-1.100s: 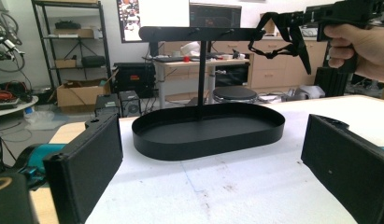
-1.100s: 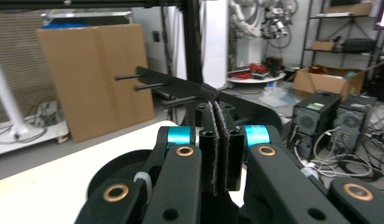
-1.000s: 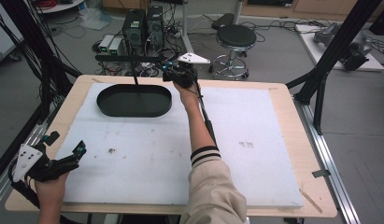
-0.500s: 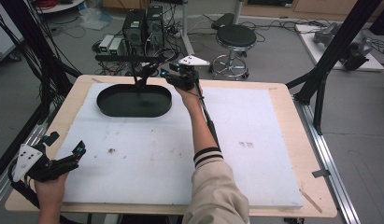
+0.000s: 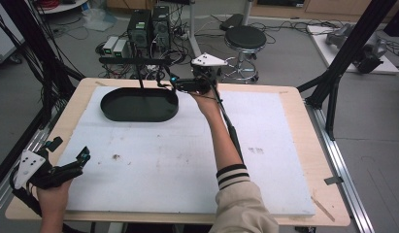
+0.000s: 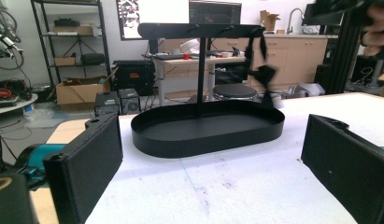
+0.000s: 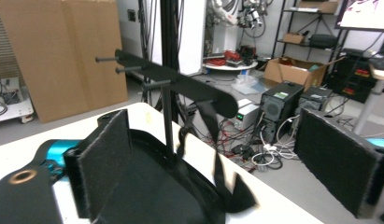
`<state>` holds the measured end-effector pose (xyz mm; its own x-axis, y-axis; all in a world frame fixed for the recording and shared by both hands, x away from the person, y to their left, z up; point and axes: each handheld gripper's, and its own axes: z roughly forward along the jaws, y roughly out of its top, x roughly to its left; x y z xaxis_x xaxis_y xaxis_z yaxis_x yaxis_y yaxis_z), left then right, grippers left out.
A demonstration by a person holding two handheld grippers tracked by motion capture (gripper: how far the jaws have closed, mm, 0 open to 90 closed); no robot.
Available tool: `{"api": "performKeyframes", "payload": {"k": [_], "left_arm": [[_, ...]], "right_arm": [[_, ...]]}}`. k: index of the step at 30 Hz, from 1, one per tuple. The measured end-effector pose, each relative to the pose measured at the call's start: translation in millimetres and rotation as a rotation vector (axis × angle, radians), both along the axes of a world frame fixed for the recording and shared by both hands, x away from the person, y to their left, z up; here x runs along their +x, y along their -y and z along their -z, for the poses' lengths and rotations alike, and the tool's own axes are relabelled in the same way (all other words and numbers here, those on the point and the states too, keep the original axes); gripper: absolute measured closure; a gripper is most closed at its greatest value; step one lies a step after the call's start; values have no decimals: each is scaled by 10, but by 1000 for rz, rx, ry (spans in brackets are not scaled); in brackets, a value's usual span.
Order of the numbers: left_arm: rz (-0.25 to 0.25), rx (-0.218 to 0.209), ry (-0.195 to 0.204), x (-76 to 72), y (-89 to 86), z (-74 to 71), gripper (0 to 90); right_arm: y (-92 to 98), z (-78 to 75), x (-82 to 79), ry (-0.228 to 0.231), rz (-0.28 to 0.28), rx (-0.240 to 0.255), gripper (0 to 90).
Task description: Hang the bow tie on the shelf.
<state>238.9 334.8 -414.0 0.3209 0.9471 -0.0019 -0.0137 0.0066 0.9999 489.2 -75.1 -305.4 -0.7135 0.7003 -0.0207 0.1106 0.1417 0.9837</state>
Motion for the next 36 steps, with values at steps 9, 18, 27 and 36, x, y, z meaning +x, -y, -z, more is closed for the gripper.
{"api": "performKeyframes", "payload": {"k": [9, 18, 27, 36], "left_arm": [[14, 1, 5, -23, 43, -35, 58], [17, 19, 6, -38, 85, -54, 59], [14, 15, 8, -45, 92, -52, 58], [34, 26, -1, -4, 142, -50, 58]], "right_arm": [[476, -168, -608, 66, 59, 59, 14], [1025, -199, -1249, 100, 128, 74, 16], [1379, -3, -1768, 89, 175, 74, 16], [1768, 137, -2243, 103, 231, 118, 17]]}}
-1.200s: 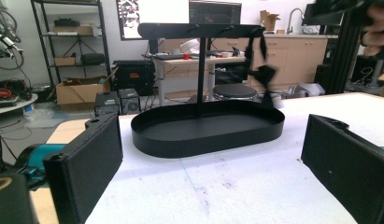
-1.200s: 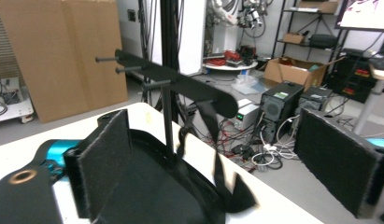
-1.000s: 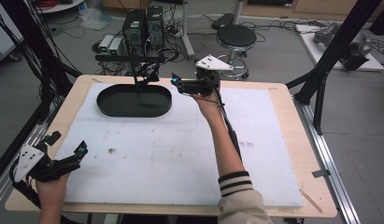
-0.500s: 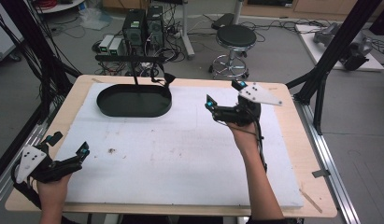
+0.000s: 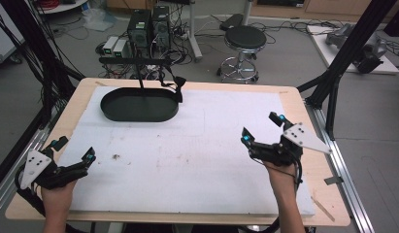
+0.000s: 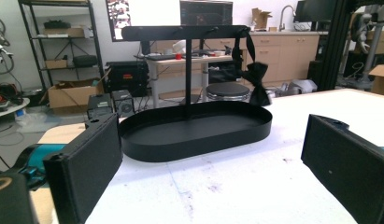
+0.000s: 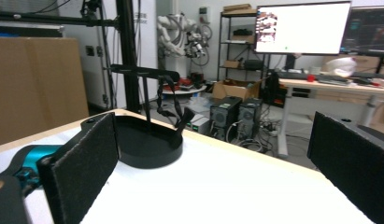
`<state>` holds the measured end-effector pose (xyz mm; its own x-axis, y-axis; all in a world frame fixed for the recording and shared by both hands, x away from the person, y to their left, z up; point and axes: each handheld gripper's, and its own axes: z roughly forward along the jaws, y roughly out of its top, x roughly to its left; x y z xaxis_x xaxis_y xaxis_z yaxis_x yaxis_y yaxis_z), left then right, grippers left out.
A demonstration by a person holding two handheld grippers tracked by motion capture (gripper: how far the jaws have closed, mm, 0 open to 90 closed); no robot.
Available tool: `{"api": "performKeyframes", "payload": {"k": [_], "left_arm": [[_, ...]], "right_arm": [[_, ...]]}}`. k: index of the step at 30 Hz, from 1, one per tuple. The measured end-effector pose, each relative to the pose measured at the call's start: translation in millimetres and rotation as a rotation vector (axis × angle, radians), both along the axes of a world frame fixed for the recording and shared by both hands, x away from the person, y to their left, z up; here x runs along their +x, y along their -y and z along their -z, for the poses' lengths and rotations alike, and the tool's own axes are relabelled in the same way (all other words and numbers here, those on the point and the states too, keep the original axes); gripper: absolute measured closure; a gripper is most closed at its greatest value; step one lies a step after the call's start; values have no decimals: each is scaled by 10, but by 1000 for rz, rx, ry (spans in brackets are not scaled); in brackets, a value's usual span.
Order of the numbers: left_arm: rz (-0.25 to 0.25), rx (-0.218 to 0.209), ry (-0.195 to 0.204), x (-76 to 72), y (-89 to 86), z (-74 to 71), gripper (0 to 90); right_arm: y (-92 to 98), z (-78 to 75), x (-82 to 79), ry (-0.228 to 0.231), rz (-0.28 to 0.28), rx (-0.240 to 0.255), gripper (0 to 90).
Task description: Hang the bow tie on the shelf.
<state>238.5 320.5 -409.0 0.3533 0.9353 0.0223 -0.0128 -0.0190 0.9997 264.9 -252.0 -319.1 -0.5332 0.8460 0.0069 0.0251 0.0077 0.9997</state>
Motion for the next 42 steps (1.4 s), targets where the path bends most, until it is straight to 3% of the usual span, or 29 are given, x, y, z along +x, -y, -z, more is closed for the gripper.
{"api": "performKeyframes", "payload": {"k": [5, 8, 12, 18, 22, 28, 42], "left_arm": [[4, 4, -5, 12, 28, 8, 58], [7, 6, -1, 5, 33, 9, 59], [12, 19, -5, -8, 49, 20, 58], [14, 21, 0, -38, 64, 26, 58], [17, 26, 1, -59, 90, 38, 58], [17, 33, 5, -91, 100, 33, 59], [21, 24, 9, -117, 72, 13, 59]], "right_arm": [[180, 138, -204, -8, 36, 21, 16], [278, 264, -314, 1, 69, 3, 16], [373, 446, -422, 41, 111, -12, 16], [495, 782, -449, 36, 121, -1, 16], [568, 906, -422, 31, 148, 10, 16], [626, 970, -414, 27, 166, 41, 16], [634, 966, -429, 37, 165, 46, 16]]}}
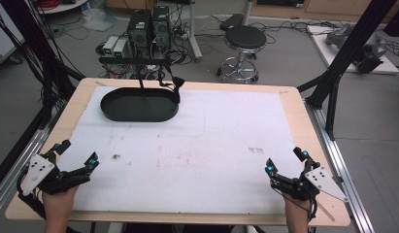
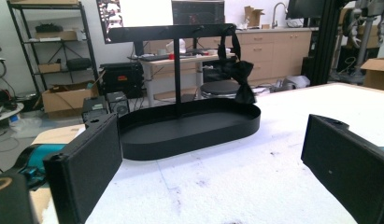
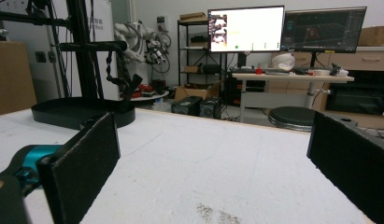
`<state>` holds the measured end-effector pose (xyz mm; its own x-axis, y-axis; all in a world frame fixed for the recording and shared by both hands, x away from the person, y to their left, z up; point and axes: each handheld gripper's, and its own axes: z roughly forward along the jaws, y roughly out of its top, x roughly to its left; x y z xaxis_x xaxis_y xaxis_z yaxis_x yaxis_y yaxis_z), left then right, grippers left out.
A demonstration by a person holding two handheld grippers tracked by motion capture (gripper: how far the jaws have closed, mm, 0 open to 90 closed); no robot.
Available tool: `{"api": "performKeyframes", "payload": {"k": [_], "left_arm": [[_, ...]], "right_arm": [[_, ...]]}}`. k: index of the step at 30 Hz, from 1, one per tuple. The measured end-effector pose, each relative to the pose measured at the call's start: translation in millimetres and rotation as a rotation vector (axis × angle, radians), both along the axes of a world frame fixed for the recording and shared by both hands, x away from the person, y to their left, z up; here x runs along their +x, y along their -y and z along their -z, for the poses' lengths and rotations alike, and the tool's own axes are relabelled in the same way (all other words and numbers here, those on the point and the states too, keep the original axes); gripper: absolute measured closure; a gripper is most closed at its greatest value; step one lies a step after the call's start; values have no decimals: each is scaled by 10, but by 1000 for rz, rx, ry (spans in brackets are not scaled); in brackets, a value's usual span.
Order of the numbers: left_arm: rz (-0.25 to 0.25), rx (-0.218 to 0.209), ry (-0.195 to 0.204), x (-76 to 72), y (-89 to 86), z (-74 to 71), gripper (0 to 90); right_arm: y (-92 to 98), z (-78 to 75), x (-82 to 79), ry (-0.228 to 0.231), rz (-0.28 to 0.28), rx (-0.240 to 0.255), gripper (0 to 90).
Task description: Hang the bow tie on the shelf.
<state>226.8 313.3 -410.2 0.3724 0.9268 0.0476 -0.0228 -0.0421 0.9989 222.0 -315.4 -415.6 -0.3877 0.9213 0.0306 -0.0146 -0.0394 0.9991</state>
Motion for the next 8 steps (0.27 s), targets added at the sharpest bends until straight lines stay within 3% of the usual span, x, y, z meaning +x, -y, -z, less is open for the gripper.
{"api": "performKeyframes", "payload": {"k": [8], "left_arm": [[1, 4, 0, 5, 3, -1, 58]], "right_arm": [[0, 0, 13, 18, -12, -8, 16]]}}
